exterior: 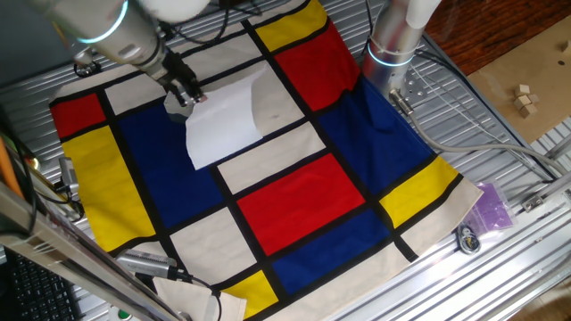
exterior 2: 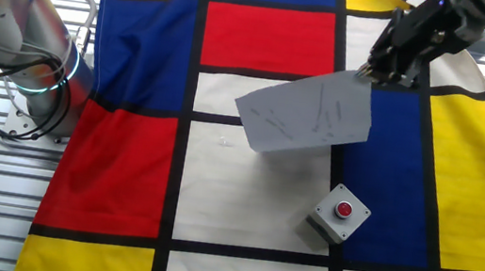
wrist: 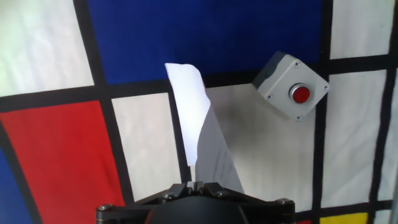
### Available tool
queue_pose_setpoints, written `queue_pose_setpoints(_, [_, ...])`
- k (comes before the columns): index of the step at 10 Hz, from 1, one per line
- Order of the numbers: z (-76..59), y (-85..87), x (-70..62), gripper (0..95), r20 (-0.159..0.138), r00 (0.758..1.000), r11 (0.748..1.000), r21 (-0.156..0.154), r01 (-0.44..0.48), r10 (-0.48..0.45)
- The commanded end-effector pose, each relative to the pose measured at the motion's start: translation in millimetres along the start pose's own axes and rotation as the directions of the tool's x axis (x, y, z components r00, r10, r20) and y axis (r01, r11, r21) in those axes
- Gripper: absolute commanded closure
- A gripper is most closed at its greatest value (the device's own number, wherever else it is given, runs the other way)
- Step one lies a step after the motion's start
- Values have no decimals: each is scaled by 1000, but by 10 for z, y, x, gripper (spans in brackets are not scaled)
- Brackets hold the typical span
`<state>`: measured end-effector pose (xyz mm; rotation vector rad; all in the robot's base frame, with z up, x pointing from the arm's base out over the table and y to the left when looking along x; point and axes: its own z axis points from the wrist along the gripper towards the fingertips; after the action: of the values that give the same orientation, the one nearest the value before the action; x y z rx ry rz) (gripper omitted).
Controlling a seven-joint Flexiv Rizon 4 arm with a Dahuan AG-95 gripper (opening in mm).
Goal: Flip over and spread out the paper that is laid flat on the table
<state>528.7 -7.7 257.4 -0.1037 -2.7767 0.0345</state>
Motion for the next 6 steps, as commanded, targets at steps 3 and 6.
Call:
queue_pose_setpoints(3, [113,-32,108,950,64,998,999,-37,-11,13])
queue_pose_setpoints(6, [128,-42,129,950,75,997,999,-46,-8,12])
